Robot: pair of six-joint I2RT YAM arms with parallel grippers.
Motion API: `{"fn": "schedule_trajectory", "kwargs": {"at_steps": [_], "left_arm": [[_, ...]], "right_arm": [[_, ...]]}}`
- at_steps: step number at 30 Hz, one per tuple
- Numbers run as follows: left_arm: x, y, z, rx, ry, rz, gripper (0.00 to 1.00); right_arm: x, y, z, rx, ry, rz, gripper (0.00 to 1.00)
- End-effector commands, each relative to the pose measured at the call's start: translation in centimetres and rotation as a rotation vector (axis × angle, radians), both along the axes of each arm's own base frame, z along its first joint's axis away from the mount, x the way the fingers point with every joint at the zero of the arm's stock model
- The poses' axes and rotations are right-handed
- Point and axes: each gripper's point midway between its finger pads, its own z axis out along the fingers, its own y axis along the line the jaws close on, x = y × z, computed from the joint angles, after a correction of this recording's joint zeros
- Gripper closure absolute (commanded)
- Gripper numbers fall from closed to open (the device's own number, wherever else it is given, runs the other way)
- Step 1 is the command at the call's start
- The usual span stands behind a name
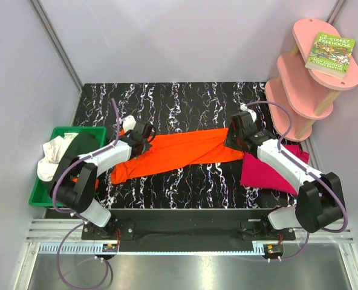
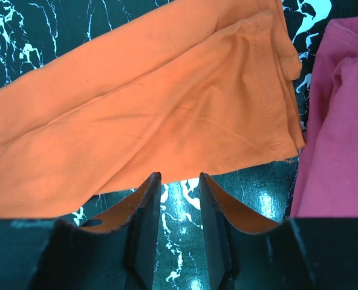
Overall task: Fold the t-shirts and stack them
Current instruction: Fold the other side of the tshirt into a rectangle
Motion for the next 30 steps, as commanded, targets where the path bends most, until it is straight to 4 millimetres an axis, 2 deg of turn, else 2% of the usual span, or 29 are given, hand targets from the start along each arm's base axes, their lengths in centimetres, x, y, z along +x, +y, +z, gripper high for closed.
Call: {"fn": "schedule_trajectory", "kwargs": {"at_steps": [1, 7, 8, 10, 11, 13, 14, 19, 20, 24, 25, 27, 28, 30], "left_arm": [[3.4, -0.3, 5.1, 0.016, -0.137, -0.016, 1.0], [5.3, -0.8, 5.4, 0.041, -0.124, -0.033, 1.0], [5.5, -0.9, 4.5, 0.048, -0.1, -0.035, 1.0], [6.2, -1.1, 4.3, 0.042, -0.087, -0.036, 1.0], [6.3, -1.2, 3.3, 0.053, -0.06, -0.041, 1.0], [7.1, -1.6, 3.2, 0.044, -0.054, -0.047, 1.0], [7.3, -1.7, 2.2, 0.051, -0.032, -0.049, 1.0], [8.6, -2.3, 1.4, 0.065, 0.006, -0.069, 0.96], [8.6, -2.3, 1.2, 0.071, 0.017, -0.072, 0.93], [8.6, -1.5, 2.4, 0.096, -0.002, -0.035, 0.51], [8.6, -1.0, 4.0, 0.102, -0.038, -0.019, 0.38], [8.3, -0.6, 5.7, 0.103, -0.074, -0.012, 0.28], [8.1, -0.3, 8.0, 0.094, -0.123, -0.003, 0.2], [7.1, 0.2, 9.0, 0.085, -0.137, 0.008, 0.17]], "right_arm": [[0.3, 0.4, 1.6, 0.02, -0.06, 0.013, 0.6], [0.2, 0.2, 1.6, 0.015, -0.066, 0.009, 0.6], [0.2, 0.2, 1.6, 0.013, -0.067, 0.009, 0.6], [0.1, 0.1, 1.8, 0.014, -0.072, 0.007, 0.6], [0.0, 0.0, 1.7, 0.01, -0.073, 0.005, 0.6], [0.0, -0.1, 1.7, 0.008, -0.073, 0.002, 0.6], [-0.1, -0.1, 1.6, 0.006, -0.072, 0.006, 0.6], [-0.1, -0.2, 1.5, 0.003, -0.069, 0.003, 0.6], [-0.1, -0.2, 1.6, 0.003, -0.073, 0.003, 0.59], [0.0, -0.1, 1.5, 0.002, -0.07, 0.004, 0.59], [0.1, 0.0, 1.5, 0.004, -0.069, 0.007, 0.59], [0.2, 0.1, 1.7, 0.006, -0.07, 0.008, 0.59], [0.3, 0.1, 1.7, 0.008, -0.071, 0.007, 0.59], [0.4, 0.1, 1.8, 0.007, -0.072, 0.008, 0.59]]}}
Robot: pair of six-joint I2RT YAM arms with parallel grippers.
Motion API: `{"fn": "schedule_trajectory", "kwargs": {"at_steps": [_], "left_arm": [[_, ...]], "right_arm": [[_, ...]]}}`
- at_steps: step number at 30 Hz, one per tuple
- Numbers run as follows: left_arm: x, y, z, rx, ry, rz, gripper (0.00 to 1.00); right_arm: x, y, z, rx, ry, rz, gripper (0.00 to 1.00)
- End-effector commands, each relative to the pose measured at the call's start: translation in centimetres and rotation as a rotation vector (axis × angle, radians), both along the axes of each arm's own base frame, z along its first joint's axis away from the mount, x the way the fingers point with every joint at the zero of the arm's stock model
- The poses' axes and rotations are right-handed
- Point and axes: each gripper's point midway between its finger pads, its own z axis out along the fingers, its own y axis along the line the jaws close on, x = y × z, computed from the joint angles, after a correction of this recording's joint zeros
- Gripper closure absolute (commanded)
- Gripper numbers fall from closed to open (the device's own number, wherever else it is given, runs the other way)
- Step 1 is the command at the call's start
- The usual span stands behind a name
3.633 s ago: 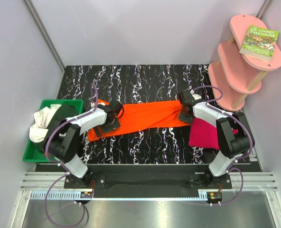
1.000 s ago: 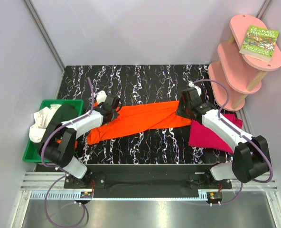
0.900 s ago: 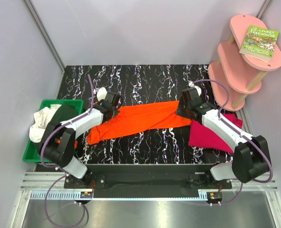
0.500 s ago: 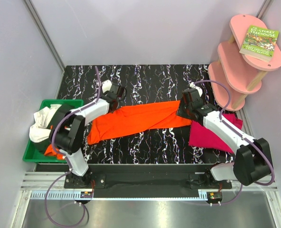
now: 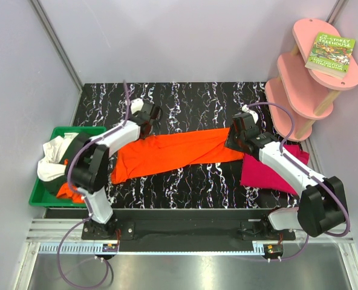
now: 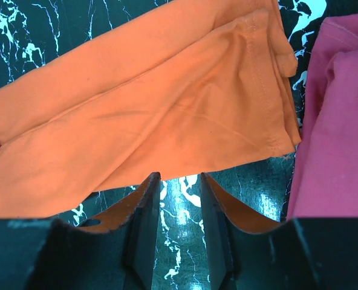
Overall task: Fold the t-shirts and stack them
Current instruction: Fold the other side of the tshirt into a rectangle, then rotate the tshirt 80 degrees
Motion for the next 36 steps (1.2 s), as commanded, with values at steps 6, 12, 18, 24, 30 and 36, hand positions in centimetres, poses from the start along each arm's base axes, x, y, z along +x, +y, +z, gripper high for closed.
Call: {"fn": "schedule_trajectory", "kwargs": {"at_steps": [6, 12, 18, 24, 30, 36], "left_arm": [[-5.8, 1.6, 6.2, -0.109, -0.106, 0.052, 0.23], [-11.0, 2.3, 1.3, -0.082, 0.03, 0.058, 0.24], [-12.5, 3.8, -0.8, -0.01, 0.095, 0.095, 0.24], [-12.7, 4.2, -2.6, 0.016, 0.171, 0.093, 0.24], [-11.7, 4.8, -4.9, 0.045, 0.281, 0.111, 0.25], [-10.0, 4.4, -5.4, 0.033, 0.311, 0.094, 0.25]], "right_arm": [[1.3, 0.9, -0.5, 0.014, -0.006, -0.007, 0.59], [1.4, 1.7, -4.5, 0.022, 0.117, -0.038, 0.6], [2.6, 0.8, -6.1, -0.058, 0.13, -0.072, 0.6], [3.3, 0.7, -7.9, -0.094, 0.165, -0.092, 0.61], [2.0, 0.2, -10.4, -0.109, 0.235, -0.119, 0.61], [0.6, -0.2, -11.6, -0.118, 0.286, -0.121, 0.61]]}}
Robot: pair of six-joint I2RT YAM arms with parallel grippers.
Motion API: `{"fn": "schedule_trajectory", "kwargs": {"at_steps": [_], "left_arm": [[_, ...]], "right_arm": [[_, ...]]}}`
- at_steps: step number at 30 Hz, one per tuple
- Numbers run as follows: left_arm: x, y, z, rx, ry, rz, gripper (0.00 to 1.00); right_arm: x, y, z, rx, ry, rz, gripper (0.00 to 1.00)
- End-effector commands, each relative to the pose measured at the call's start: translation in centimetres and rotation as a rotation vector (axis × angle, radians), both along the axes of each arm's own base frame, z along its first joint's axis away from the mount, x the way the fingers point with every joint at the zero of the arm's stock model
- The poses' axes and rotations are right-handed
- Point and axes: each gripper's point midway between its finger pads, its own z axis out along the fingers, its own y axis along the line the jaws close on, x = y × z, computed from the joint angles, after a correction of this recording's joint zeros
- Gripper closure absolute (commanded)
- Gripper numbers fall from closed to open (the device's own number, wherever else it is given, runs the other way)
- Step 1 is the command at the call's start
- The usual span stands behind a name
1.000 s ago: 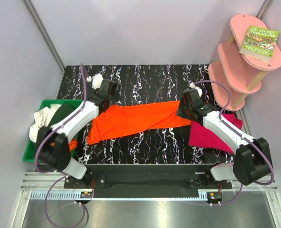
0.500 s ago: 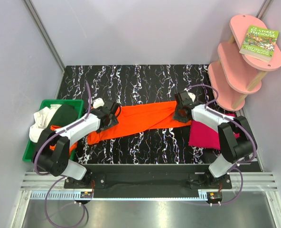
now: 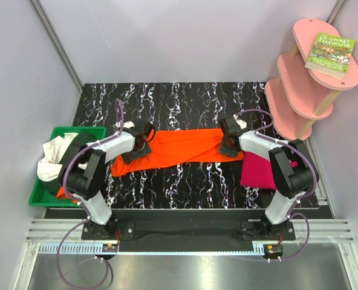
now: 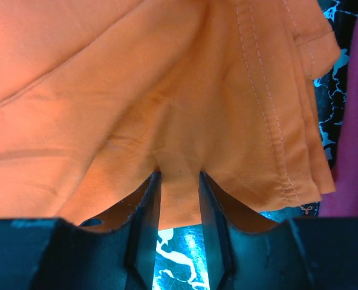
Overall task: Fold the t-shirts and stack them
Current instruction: Rotate the tshirt 80 degrees
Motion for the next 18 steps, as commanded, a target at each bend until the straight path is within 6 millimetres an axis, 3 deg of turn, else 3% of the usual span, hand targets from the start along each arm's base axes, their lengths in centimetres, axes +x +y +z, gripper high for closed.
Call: {"fn": "schedule_trajectory", "kwargs": {"at_steps": [1, 10, 18], "left_arm": [[0.5, -0.2, -0.8, -0.008, 0.047, -0.032, 0.25], [5.2, -0.4, -0.4, -0.028, 0.049, -0.092, 0.25], [9.4, -0.2, 0.2, -0.025, 0.043, -0.1, 0.25]], "right_arm": [[-1.3, -0.1, -0.9, -0.001, 0.035, -0.021, 0.61], [-4.6, 0.2, -2.6, 0.048, 0.126, -0.017, 0.6], [-6.0, 1.8, -1.5, 0.118, 0.14, 0.023, 0.6]]}}
